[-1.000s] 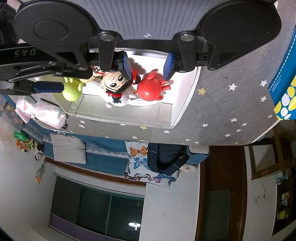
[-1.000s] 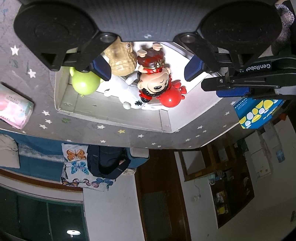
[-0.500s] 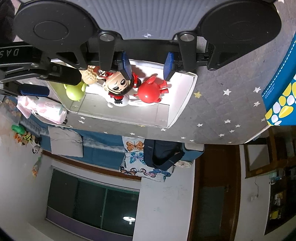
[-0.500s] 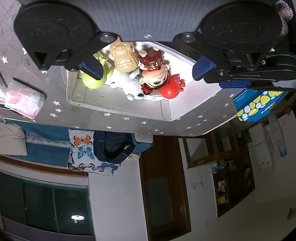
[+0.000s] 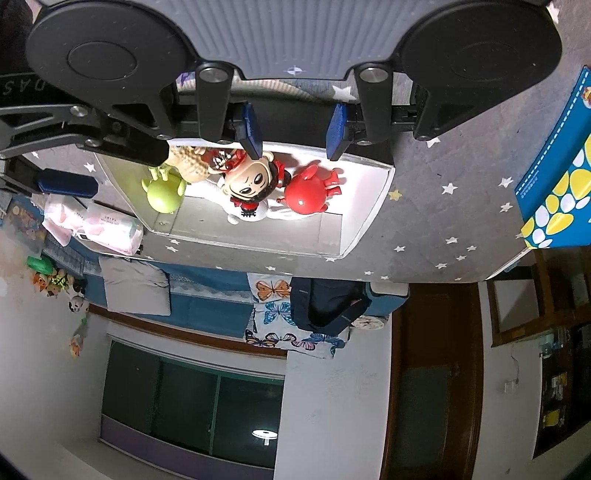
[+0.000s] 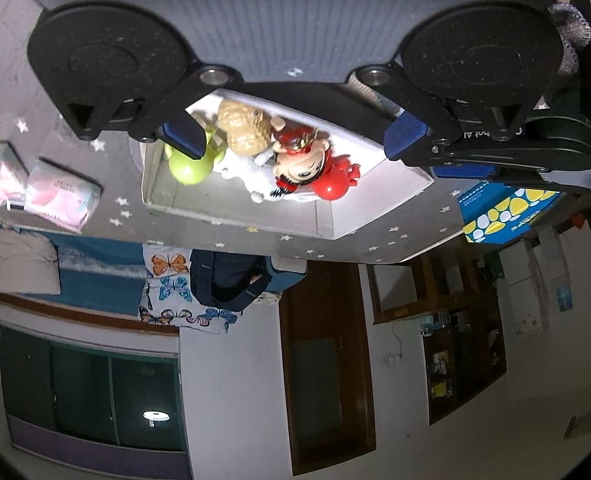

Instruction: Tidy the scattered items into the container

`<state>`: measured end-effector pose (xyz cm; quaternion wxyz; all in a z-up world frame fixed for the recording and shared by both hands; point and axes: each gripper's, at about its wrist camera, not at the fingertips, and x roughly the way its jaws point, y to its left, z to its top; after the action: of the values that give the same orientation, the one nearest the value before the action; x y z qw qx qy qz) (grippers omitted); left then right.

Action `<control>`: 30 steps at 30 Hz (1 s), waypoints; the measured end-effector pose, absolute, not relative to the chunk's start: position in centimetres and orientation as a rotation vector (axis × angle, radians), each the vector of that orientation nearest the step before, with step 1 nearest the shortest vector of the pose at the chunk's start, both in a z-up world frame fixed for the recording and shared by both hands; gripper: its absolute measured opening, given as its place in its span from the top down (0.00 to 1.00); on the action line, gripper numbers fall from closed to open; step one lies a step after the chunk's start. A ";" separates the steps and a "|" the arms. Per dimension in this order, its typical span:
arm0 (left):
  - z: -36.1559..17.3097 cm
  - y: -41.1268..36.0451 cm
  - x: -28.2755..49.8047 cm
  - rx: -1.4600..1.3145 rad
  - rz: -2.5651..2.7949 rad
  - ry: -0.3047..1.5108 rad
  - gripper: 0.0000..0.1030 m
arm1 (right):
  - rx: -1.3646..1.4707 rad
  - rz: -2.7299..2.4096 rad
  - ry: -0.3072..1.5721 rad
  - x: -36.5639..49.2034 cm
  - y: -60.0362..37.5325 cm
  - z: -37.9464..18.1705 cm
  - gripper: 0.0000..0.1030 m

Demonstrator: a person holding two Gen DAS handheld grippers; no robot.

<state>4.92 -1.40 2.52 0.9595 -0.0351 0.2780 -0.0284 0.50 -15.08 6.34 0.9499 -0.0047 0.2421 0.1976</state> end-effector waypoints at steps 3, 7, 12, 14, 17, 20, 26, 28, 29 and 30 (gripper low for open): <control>2.3 -1.8 4.6 -0.057 -0.050 0.573 0.61 | 0.007 0.408 0.511 0.0 -15.2 6.0 0.00; 1.9 -2.2 4.4 -0.034 -0.038 0.583 0.61 | 0.009 0.408 0.529 -0.8 -15.0 5.4 0.00; 1.5 -2.3 4.0 -0.026 -0.034 0.596 0.61 | 0.032 0.398 0.553 -1.2 -15.3 4.7 0.00; 1.3 -2.1 3.9 -0.027 -0.030 0.604 0.61 | 0.044 0.383 0.565 -1.2 -15.5 4.4 0.00; 0.9 -2.1 3.7 -0.024 -0.026 0.615 0.61 | 0.051 0.364 0.589 -1.2 -15.7 3.8 0.00; 0.6 -2.3 3.5 -0.015 -0.024 0.626 0.61 | 0.060 0.355 0.612 -1.4 -15.8 3.2 0.00; 0.2 -2.7 3.5 -0.002 -0.009 0.654 0.61 | 0.078 0.336 0.640 -1.6 -16.1 2.8 0.00; 0.2 -2.8 3.5 0.007 -0.001 0.658 0.61 | 0.086 0.334 0.645 -1.6 -16.1 2.7 0.00; 0.1 -2.9 3.6 0.009 0.000 0.660 0.61 | 0.087 0.331 0.648 -1.7 -16.2 2.6 0.00; 0.1 -3.0 3.6 0.008 0.000 0.662 0.61 | 0.088 0.329 0.653 -1.8 -16.1 2.6 0.00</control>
<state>3.56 -2.98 0.13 0.9457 0.0039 0.3251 0.0000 -1.78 -16.15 2.59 0.9330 0.0429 0.3193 0.1606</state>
